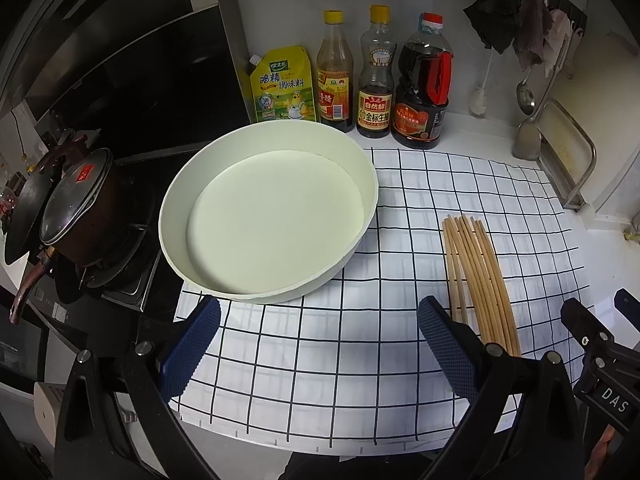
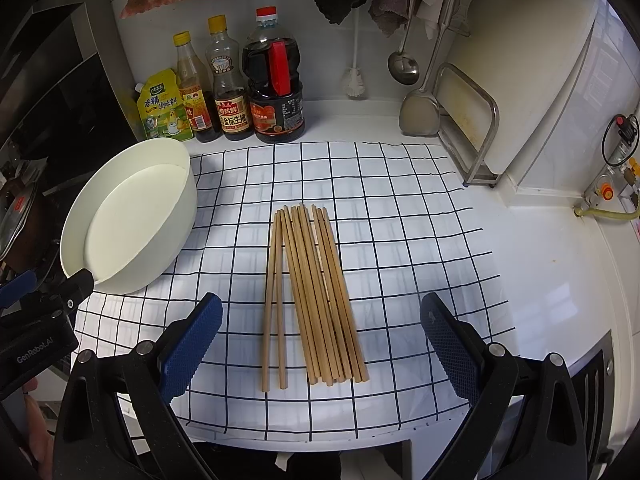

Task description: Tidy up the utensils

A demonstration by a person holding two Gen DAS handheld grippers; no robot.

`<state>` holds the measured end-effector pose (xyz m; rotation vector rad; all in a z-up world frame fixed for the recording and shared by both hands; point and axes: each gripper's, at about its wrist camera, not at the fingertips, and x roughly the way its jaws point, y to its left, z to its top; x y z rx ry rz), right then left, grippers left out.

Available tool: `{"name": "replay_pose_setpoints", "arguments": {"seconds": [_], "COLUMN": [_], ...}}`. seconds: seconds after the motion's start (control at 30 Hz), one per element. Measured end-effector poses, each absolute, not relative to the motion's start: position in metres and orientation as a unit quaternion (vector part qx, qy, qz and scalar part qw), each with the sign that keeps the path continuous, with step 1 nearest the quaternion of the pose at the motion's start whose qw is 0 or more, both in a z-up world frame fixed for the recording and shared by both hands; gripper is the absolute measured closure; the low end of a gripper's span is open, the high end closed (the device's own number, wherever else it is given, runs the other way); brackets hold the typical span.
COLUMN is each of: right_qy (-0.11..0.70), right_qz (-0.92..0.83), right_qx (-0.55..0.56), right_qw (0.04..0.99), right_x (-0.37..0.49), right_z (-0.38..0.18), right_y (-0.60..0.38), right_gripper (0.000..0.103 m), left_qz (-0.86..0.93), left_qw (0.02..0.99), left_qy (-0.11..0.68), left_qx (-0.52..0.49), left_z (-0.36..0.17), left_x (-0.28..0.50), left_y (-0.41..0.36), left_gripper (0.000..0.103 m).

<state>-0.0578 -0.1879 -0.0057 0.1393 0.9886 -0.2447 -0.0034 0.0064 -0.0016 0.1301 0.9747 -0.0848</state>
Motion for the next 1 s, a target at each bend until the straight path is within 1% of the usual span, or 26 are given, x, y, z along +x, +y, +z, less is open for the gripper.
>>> {"name": "replay_pose_setpoints", "arguments": {"seconds": [1.0], "right_qy": [0.474], "right_qz": [-0.114], "right_qx": [0.068], "right_qw": [0.871], "right_x": [-0.0601], "right_z": [-0.0043], "right_y": [-0.1869], "right_gripper": [0.008], "left_qz": [-0.039], "left_qw": [0.881], "left_qy": [0.468], "left_qx": [0.055], "left_z": [0.0049], "left_x": [-0.0055], "left_y": [0.0002], "left_gripper": [0.006]}}
